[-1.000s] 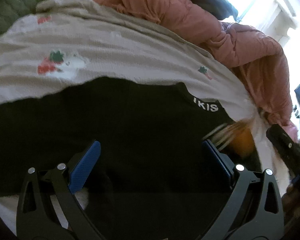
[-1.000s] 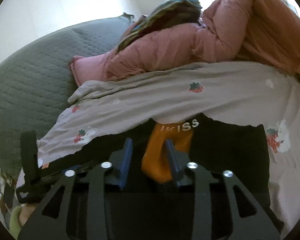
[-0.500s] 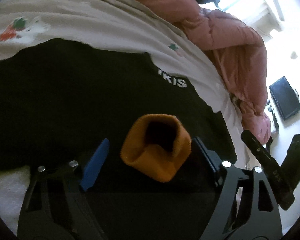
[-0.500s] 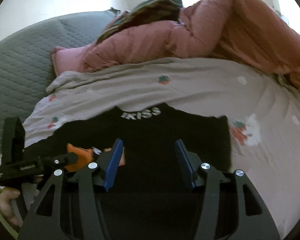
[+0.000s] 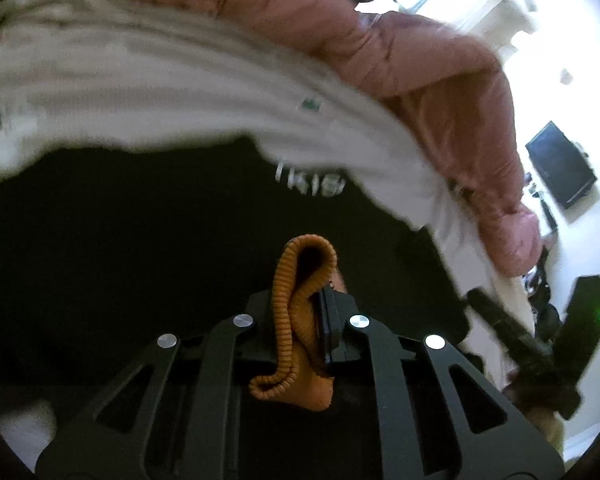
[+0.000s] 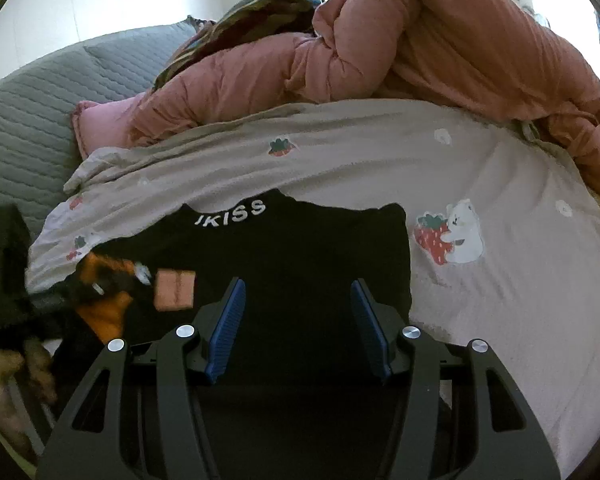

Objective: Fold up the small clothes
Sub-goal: 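Carry the orange cuff with the right gripper across the sweatshirt body, then lay the sleeve on the sweatshirt and open the right gripper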

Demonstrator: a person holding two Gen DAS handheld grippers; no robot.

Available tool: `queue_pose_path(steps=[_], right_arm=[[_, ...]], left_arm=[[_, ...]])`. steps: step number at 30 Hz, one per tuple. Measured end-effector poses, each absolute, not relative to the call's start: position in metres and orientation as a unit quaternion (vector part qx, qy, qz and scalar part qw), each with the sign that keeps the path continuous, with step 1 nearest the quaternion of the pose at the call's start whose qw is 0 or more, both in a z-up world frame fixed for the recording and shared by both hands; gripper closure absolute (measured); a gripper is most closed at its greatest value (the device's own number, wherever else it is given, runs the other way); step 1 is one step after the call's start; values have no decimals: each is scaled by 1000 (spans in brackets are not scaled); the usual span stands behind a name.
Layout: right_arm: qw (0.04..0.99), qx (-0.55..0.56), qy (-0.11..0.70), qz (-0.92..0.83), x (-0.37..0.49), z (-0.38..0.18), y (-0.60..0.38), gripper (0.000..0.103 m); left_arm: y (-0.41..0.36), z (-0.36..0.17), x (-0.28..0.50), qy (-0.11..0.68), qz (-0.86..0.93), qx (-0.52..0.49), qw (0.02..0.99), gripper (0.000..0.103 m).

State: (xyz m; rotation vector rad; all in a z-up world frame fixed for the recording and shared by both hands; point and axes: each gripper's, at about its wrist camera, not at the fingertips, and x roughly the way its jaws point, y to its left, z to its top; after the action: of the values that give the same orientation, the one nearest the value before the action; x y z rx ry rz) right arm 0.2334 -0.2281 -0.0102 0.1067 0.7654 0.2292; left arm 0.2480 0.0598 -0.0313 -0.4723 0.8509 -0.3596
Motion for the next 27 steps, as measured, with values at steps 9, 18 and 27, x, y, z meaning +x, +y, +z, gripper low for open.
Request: queue_pose_path(steps=[9, 18, 27], right_arm=[[917, 42, 382, 106, 235, -17, -225, 50], [916, 28, 387, 105, 236, -20, -224, 49], [910, 5, 399, 112, 238, -25, -217, 49]], left_arm=[[105, -21, 242, 399, -119, -231, 879, 59], [106, -10, 227, 378, -94, -188, 902, 59], [48, -59, 234, 475, -99, -64, 872, 59]])
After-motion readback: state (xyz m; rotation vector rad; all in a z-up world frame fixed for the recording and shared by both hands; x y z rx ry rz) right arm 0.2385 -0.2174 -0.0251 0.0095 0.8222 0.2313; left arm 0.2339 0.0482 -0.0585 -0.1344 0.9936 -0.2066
